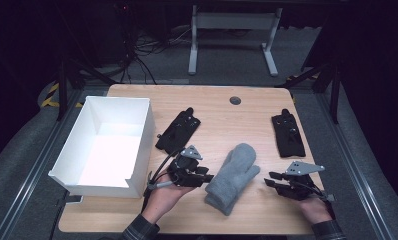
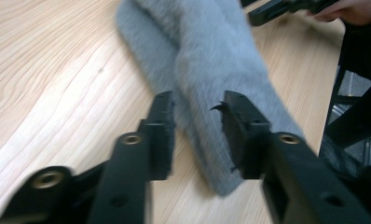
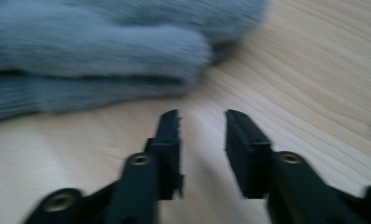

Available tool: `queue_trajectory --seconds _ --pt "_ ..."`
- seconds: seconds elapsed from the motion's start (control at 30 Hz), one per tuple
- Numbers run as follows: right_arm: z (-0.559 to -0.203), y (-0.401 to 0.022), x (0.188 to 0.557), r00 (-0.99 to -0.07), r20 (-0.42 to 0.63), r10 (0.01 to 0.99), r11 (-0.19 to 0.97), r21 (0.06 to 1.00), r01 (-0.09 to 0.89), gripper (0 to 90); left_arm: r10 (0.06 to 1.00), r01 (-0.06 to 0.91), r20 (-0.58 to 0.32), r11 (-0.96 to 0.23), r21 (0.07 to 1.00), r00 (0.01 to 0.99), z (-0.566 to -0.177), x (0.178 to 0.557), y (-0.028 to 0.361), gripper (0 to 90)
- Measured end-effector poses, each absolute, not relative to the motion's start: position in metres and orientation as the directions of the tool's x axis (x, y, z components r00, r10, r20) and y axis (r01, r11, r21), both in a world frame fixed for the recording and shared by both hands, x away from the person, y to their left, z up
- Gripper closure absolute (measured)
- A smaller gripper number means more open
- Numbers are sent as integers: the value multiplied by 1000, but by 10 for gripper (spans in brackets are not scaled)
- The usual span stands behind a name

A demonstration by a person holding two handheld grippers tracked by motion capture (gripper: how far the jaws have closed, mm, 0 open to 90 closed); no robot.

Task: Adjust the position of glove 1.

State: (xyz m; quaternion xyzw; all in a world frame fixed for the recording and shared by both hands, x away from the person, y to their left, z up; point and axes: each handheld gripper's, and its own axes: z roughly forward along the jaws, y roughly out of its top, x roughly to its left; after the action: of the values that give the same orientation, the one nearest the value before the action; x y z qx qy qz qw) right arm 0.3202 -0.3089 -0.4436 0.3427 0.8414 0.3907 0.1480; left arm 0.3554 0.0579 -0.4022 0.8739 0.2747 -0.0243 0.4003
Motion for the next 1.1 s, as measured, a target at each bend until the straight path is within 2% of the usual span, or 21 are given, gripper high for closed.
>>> queue_trajectory --seconds 0.17,0.4,0.63,0.93,1.1 --pt "-443 -279 309 -817 88 569 511 741 436 894 470 515 -264 -559 650 842 -416 352 61 833" --pt "-448 -246 299 -886 154 437 570 716 405 899 451 513 -273 -588 626 850 -426 348 53 867" --pt "-447 -225 300 -904 139 405 590 715 375 899 443 511 -279 -589 626 852 -427 347 50 868" --pt "-438 -232 297 -906 134 401 558 748 358 899 403 498 -303 -585 640 863 -423 342 48 874" --pt "-439 -237 292 -910 127 395 577 736 354 898 401 484 -279 -630 608 873 -426 336 42 861"
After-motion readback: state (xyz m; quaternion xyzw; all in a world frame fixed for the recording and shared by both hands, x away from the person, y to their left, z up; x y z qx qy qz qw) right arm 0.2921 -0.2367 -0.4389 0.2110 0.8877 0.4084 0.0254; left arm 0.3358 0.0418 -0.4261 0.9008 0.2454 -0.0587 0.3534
